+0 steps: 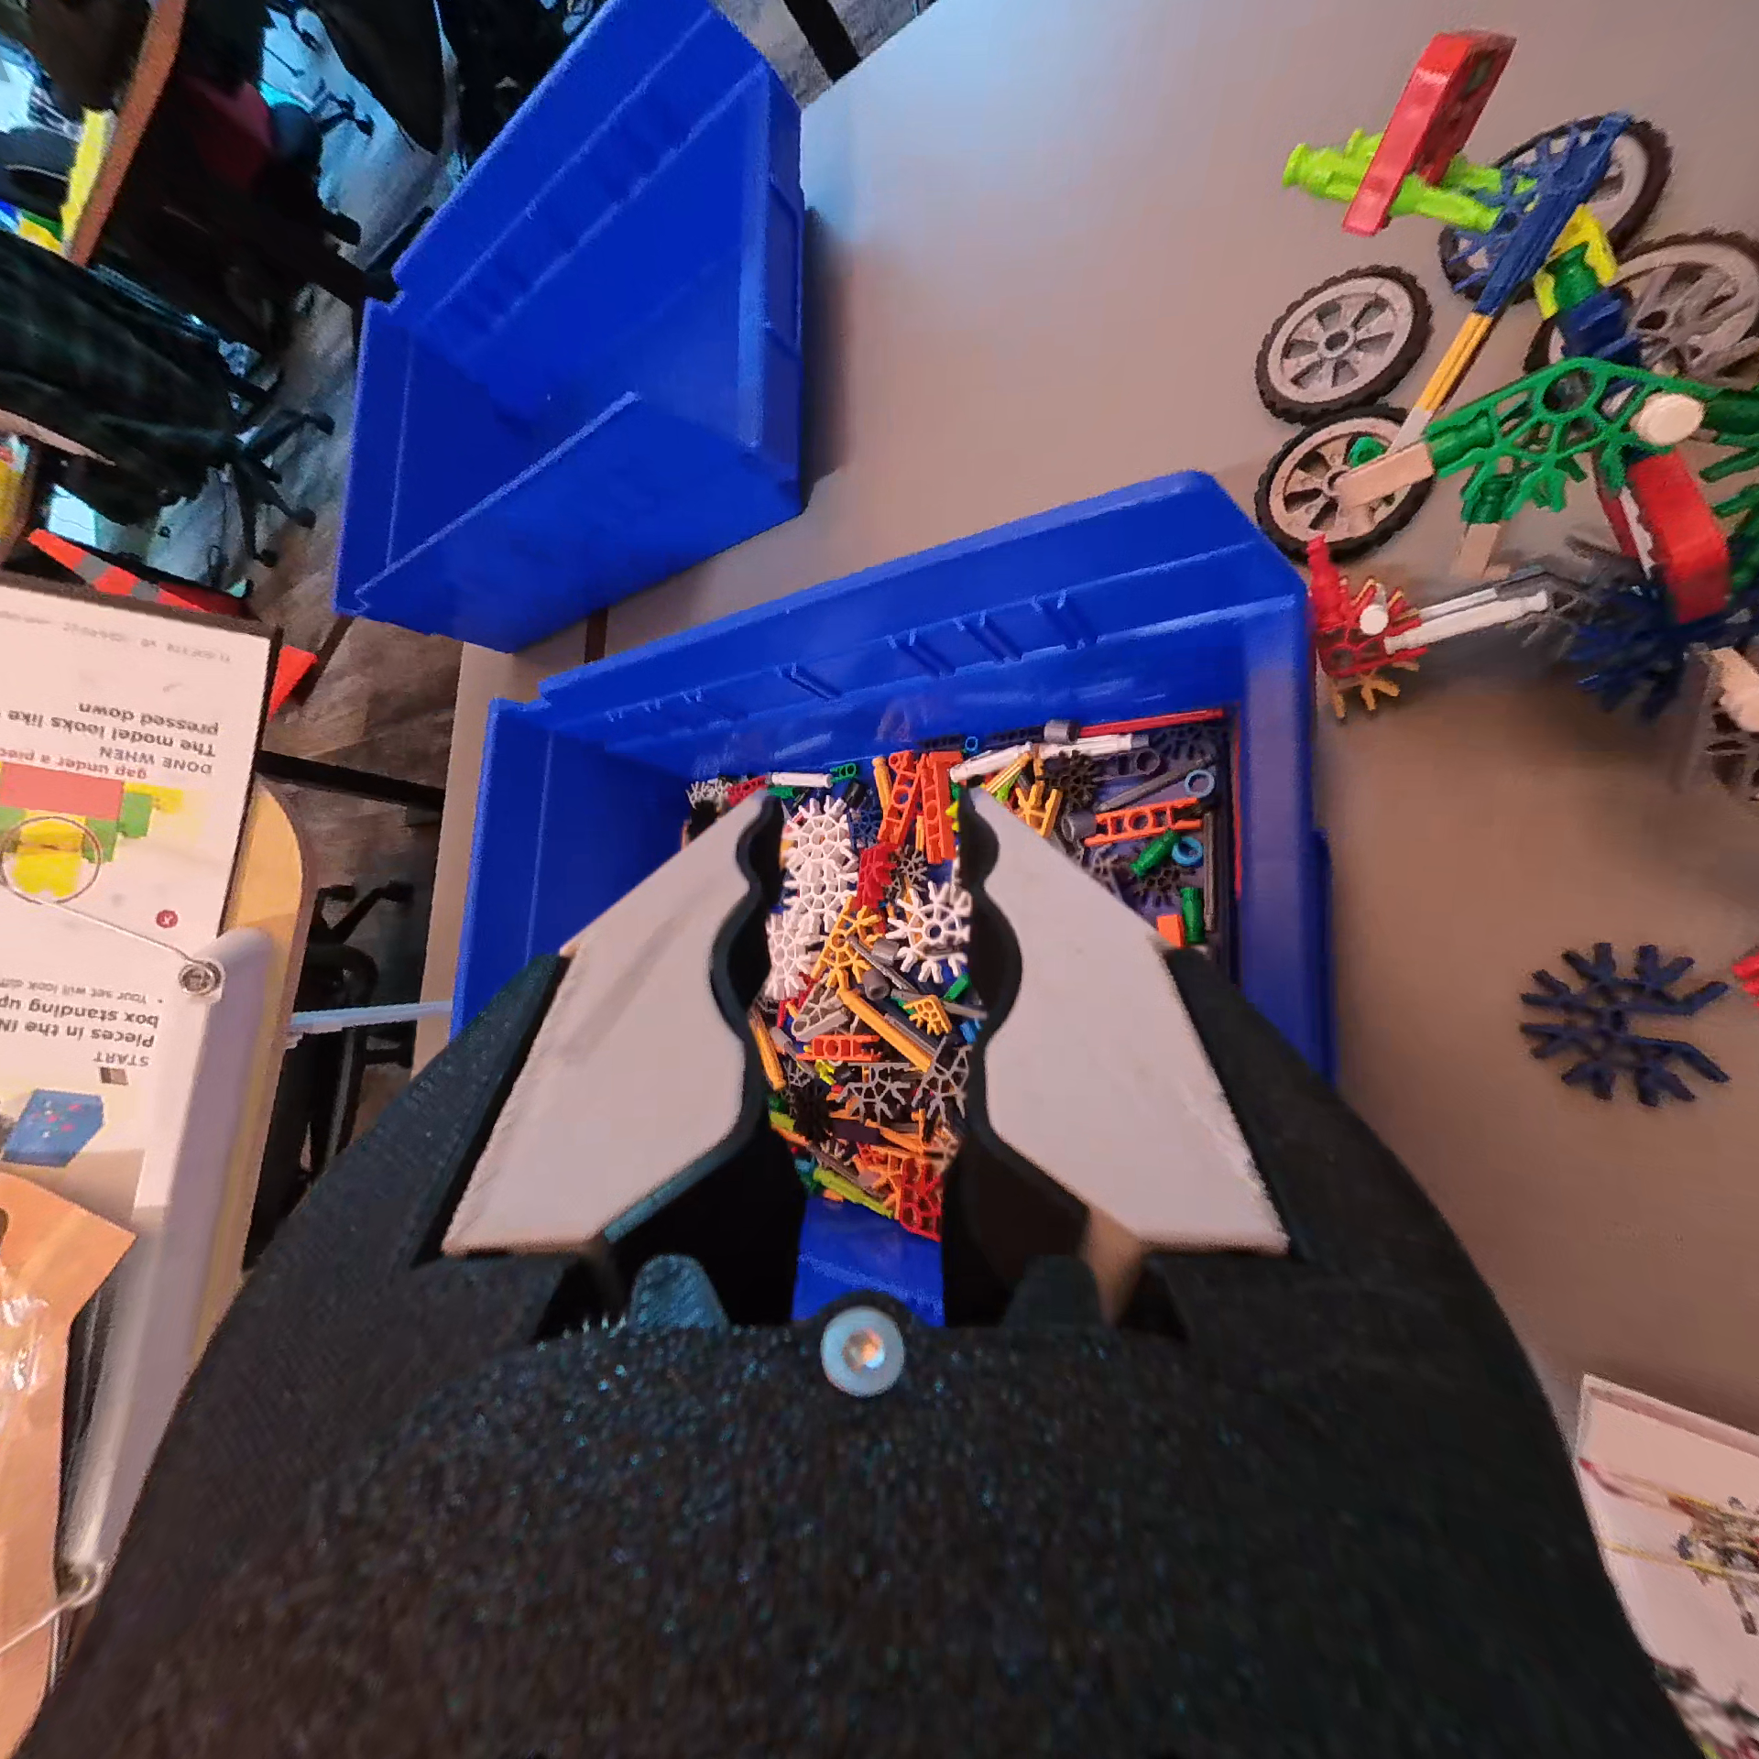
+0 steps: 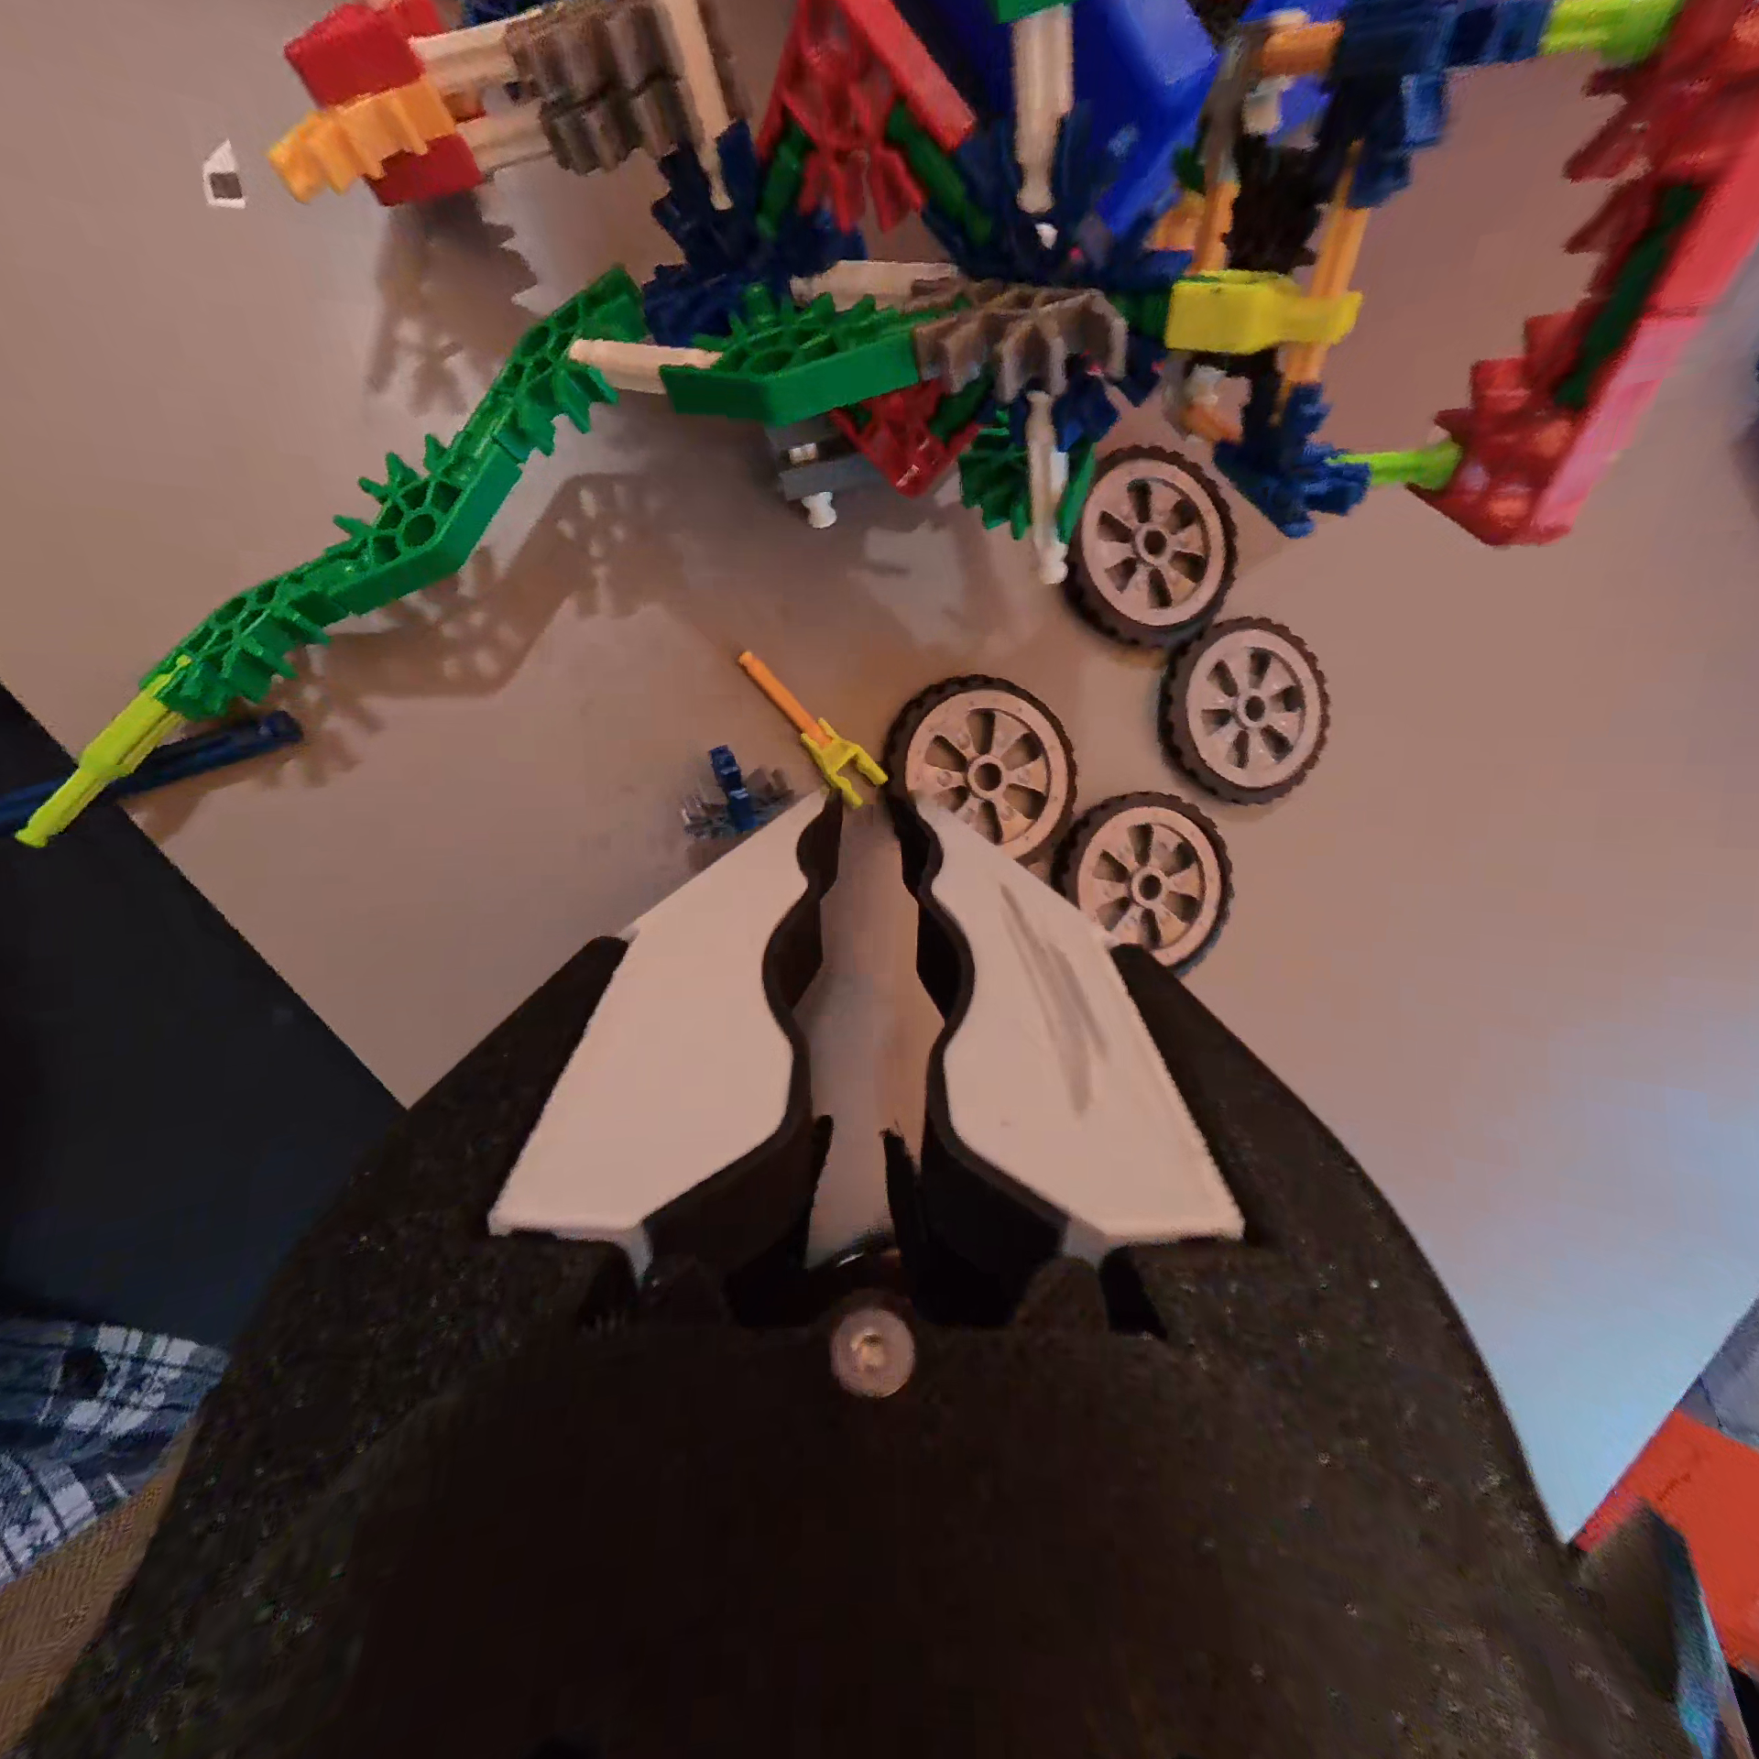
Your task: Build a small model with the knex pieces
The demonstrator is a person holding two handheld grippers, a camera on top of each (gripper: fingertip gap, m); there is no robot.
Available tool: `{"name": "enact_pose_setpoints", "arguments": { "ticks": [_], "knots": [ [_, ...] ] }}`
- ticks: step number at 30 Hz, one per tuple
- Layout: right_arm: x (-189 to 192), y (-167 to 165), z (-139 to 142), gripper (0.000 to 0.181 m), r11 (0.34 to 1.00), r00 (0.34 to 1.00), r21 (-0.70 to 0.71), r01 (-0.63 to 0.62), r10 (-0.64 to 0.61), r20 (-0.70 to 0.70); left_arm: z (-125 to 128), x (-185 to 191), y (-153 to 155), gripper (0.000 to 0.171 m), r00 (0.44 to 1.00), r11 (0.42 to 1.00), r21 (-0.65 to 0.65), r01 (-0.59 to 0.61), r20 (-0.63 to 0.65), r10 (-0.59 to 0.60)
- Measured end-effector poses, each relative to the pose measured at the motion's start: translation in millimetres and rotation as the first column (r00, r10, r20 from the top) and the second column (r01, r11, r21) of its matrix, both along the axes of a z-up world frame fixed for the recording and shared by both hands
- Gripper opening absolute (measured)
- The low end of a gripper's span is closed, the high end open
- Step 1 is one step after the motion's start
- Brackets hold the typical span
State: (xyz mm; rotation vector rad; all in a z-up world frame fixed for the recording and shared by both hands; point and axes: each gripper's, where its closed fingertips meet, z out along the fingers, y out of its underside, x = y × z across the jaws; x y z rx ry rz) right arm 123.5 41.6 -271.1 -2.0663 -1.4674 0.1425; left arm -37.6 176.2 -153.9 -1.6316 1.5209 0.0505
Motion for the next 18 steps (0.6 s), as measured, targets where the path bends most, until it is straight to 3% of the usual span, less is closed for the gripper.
{"name": "enact_pose_setpoints", "arguments": {
  "ticks": [7, 18],
  "knots": [
    [-13, -1, -7, 0.01, 0.995, 0.995, 0.001, -0.099, 0.099, 0.029, 6, 13, -8, 0.032, 0.998, 0.999, 0.012, 0.045, 0.033, -0.045],
    [-21, 3, -6, 0.006, 0.993, 0.993, 0.033, -0.115, 0.115, 0.014, 11, 22, -18, 0.032, 0.995, 0.996, 0.013, 0.086, 0.048, -0.086]
  ]
}}
